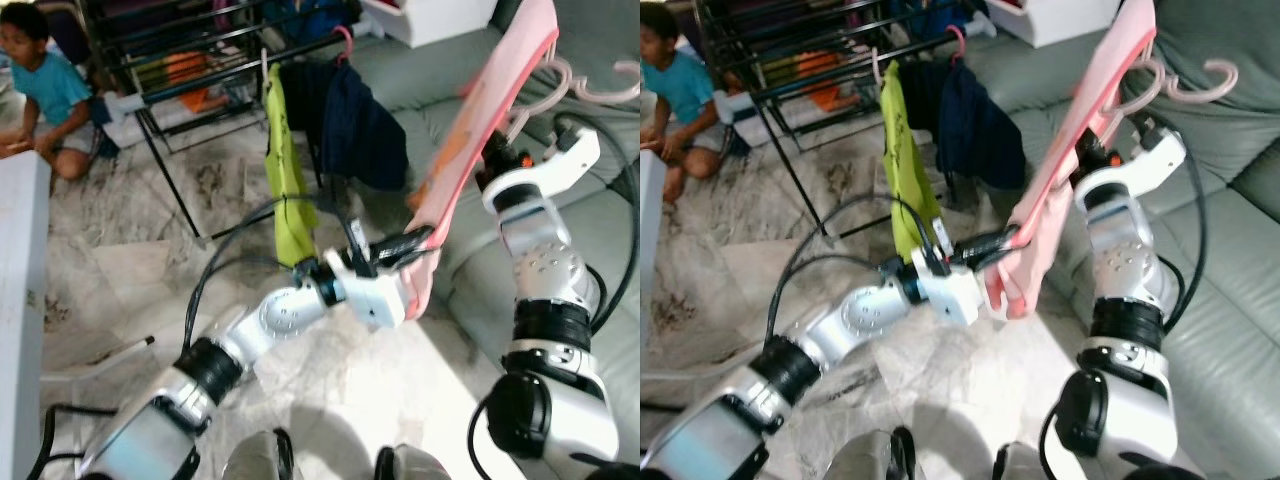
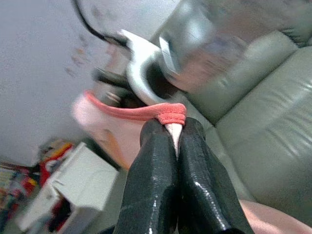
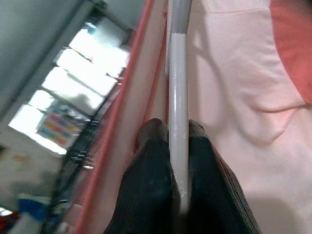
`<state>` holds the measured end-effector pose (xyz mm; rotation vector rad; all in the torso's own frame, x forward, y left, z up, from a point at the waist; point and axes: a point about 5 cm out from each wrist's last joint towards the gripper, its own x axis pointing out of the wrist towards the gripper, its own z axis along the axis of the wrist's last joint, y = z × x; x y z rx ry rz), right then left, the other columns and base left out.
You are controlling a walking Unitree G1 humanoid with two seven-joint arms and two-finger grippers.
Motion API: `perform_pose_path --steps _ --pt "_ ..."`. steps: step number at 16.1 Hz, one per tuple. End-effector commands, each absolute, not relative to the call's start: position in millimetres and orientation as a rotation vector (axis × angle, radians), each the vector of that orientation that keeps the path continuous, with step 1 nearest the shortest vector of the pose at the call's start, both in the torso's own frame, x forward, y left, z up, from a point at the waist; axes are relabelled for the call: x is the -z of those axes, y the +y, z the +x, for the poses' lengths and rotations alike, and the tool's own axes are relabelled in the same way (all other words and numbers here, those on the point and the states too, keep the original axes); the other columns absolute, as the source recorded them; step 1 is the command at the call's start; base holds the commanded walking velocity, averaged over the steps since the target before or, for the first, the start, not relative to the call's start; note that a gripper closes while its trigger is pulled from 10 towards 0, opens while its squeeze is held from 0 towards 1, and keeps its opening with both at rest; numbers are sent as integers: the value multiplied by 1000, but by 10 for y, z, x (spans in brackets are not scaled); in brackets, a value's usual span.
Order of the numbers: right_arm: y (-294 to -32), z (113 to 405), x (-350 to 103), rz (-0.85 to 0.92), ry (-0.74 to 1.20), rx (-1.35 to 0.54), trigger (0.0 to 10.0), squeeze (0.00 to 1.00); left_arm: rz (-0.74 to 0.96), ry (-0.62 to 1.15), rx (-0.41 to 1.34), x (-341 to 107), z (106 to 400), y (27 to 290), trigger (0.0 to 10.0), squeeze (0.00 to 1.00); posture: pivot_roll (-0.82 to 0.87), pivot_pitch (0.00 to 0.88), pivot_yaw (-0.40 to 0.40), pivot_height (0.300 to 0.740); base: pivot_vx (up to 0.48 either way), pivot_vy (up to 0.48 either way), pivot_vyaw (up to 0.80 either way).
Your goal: Hang hanger
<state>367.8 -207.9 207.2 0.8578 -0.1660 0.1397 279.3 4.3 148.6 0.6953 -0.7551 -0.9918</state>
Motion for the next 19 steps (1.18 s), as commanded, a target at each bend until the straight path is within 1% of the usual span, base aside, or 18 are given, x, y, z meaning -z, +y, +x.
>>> perform_pose_path --steps 1,2,3,4,5,6,7,9,10,11,12,13,14,15,16,17,18,19 --pt "-1928 3628 -2339 860 -230 -335 10000 0 737 -719 1022 -1420 2772 70 10000 0 -78 91 57 740 0 0 0" --pt "-1833 3547 -2369 790 -227 -439 10000 0 758 -685 1019 -1370 2784 108 10000 0 -78 91 57 740 0 0 0" --pt "-1811 3519 -2357 779 -207 -471 10000 0 766 -673 1014 -1356 2797 127 10000 0 -81 90 54 740 0 0 0" --pt "-1788 3447 -2314 692 -165 -542 10000 0 789 -655 989 -1347 2846 179 10000 0 -82 90 53 740 0 0 0" --pt "-1862 3419 -2286 617 -153 -526 10000 0 811 -621 970 -1318 2899 241 10000 0 -81 88 53 740 0 0 0" --pt "-1948 3409 -2310 670 -153 -519 10000 0 850 -581 951 -1255 2939 297 10000 0 -81 88 53 740 0 0 0" --pt "-1947 3352 -2350 665 -154 -587 10000 0 880 -554 947 -1198 2956 340 10000 0 -86 83 55 740 0 0 0" --pt "-1959 3267 -2361 579 -168 -647 10000 0 946 -491 891 -1109 3030 452 10000 0 -86 83 55 740 0 0 0" --pt "-1975 3257 -2363 589 -173 -652 10000 0 967 -481 877 -1094 3049 480 10000 0 -86 83 55 740 0 0 0" --pt "-2041 3263 -2408 586 -248 -609 10000 0 978 -441 862 -1047 3076 525 10000 0 -91 81 58 740 0 0 0" --pt "-2076 3268 -2433 591 -280 -584 10000 0 990 -422 858 -1018 3084 546 10000 0 -91 81 58 740 0 0 0" --pt "-2151 3299 -2461 616 -321 -510 10000 0 993 -400 853 -976 3082 569 10000 0 -92 80 57 740 0 0 0" --pt "-2208 3380 -2423 685 -283 -422 10000 0 970 -390 849 -941 3056 566 10000 0 -91 80 55 740 0 0 0" --pt "-2147 3378 -2395 667 -244 -452 10000 0 964 -398 843 -943 3048 552 10000 0 -89 82 53 740 0 0 0" --pt "-1967 3302 -2343 567 -186 -586 10000 0 959 -406 814 -955 3055 550 10000 0 -89 82 52 740 0 0 0" --pt "-1853 3235 -2284 469 -157 -666 10000 0 963 -404 787 -957 3074 558 10000 0 -90 83 50 740 0 0 0" --pt "-1822 3201 -2238 381 -162 -687 10000 0 985 -387 759 -942 3110 589 10000 0 -91 85 47 740 0 0 0" --pt "-1891 3228 -2245 377 -193 -634 10000 0 995 -370 743 -926 3131 621 10000 0 -91 85 47 740 0 0 0"
